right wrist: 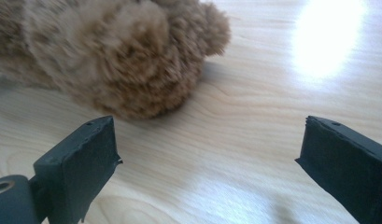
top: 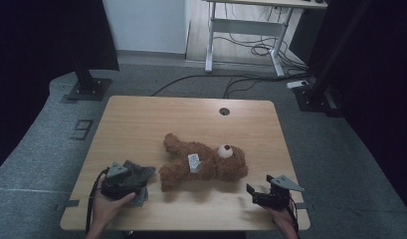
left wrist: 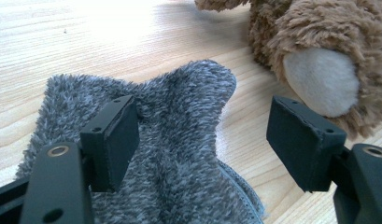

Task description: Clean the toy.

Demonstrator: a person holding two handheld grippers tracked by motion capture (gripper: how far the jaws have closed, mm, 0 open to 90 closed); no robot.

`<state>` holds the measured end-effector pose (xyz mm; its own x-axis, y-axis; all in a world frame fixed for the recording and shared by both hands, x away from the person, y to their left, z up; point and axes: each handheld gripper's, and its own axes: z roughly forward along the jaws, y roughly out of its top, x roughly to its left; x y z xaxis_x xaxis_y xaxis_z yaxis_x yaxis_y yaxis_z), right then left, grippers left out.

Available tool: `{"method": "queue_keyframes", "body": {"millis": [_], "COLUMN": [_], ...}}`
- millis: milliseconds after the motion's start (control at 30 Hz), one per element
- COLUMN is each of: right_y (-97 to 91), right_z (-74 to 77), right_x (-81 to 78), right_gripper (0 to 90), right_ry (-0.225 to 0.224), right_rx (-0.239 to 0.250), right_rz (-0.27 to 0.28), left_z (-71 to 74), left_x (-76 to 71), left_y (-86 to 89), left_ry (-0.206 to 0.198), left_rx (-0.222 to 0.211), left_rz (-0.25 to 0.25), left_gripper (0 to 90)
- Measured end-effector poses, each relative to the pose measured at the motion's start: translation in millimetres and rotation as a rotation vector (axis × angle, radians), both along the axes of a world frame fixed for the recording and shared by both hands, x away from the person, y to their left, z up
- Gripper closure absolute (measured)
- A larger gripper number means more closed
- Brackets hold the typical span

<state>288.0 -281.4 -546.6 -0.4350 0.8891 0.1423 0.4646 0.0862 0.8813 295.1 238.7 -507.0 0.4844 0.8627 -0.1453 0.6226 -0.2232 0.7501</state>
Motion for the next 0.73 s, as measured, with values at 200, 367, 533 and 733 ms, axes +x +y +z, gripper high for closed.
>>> {"method": "queue_keyframes", "body": {"millis": [200, 367, 533, 733], "right_y": [-9.0, -12.2, -11.7, -11.9], "right_z": [-3.2, -3.8, -3.8, -3.8], "right_x": [-2.0, -2.1, -1.7, -1.9], "right_gripper": [4.6, 5.0, 5.1, 5.1], "right_ry": [0.023, 0.034, 0.035, 0.034], "right_rx": [-0.023, -0.024, -0.024, -0.023], "right_rz": [-0.029, -0.039, -0.037, -0.038], "left_z": [-3.8, -5.3, -4.9, -5.3], "left_x": [-3.9, -5.2, -5.8, -6.5], "left_y": [3.4, 4.7, 6.5, 7.4], "left_ry": [-0.002, 0.004, 0.001, 0.002], "left_rx": [-0.013, -0.007, -0.011, -0.016], "left_rz": [0.004, 0.002, 0.009, 0.011], "left_gripper": [25.9, 26.2, 26.5, 26.6]}}
